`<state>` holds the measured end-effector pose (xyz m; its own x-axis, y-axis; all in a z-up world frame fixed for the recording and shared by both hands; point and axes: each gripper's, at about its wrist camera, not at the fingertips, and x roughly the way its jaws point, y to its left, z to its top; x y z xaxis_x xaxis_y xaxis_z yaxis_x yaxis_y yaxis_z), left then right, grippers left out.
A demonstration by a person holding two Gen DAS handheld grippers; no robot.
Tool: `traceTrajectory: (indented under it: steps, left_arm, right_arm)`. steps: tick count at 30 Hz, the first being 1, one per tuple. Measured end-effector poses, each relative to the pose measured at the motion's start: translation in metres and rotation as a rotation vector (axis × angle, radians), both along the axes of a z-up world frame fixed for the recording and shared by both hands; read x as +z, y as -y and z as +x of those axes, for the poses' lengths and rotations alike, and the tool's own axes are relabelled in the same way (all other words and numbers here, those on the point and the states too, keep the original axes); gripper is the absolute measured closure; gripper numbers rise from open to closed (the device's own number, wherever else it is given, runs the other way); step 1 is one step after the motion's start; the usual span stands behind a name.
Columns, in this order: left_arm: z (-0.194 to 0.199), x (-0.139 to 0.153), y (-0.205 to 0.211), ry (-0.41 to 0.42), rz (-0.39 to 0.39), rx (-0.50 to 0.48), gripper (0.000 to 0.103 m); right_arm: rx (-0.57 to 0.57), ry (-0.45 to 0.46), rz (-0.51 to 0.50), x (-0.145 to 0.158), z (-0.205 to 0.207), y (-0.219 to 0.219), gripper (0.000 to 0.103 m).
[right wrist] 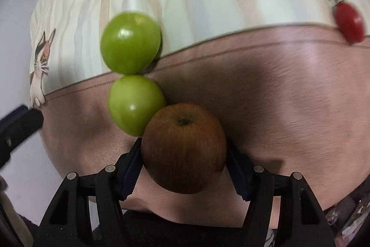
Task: Organize fruits
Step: 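Grasp the brown apple with the right gripper while the left gripper grasps the kiwi, then carry the kiwi with the left gripper while the right gripper carries the apple toward the plate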
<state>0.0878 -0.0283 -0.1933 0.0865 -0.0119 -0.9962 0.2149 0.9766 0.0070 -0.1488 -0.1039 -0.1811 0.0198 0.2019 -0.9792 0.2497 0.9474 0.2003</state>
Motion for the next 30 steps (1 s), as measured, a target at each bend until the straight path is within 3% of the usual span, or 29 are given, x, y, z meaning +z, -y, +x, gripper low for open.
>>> traceTrajectory:
  steps: [4,8,11,16,22,25,30]
  left_arm:
    - [0.024,0.018,0.039,0.035,-0.034,-0.06,0.019]
    - [0.059,0.036,0.098,0.067,-0.079,-0.135,0.019]
    - [0.091,0.035,0.141,0.062,-0.108,-0.166,0.019]
    - [0.133,0.006,0.209,-0.056,-0.179,-0.209,0.019]
    - [0.153,-0.032,0.264,-0.095,-0.108,-0.274,0.019]
    - [0.159,-0.044,0.274,-0.024,-0.038,-0.273,0.048]
    - [0.169,-0.046,0.257,-0.017,-0.089,-0.213,0.048]
  right_arm:
    - [-0.068,0.086,-0.037,0.036,-0.004,0.038,0.034]
    - [-0.152,0.169,-0.105,0.079,0.0,0.1,0.034]
    - [-0.221,0.194,-0.155,0.095,0.014,0.155,0.034]
    - [-0.297,0.179,-0.175,0.09,0.042,0.224,0.034]
    - [-0.292,0.157,-0.172,0.077,0.06,0.254,0.034]
    - [-0.289,0.152,-0.161,0.071,0.062,0.255,0.034]
    - [-0.285,0.138,-0.152,0.069,0.074,0.252,0.034]
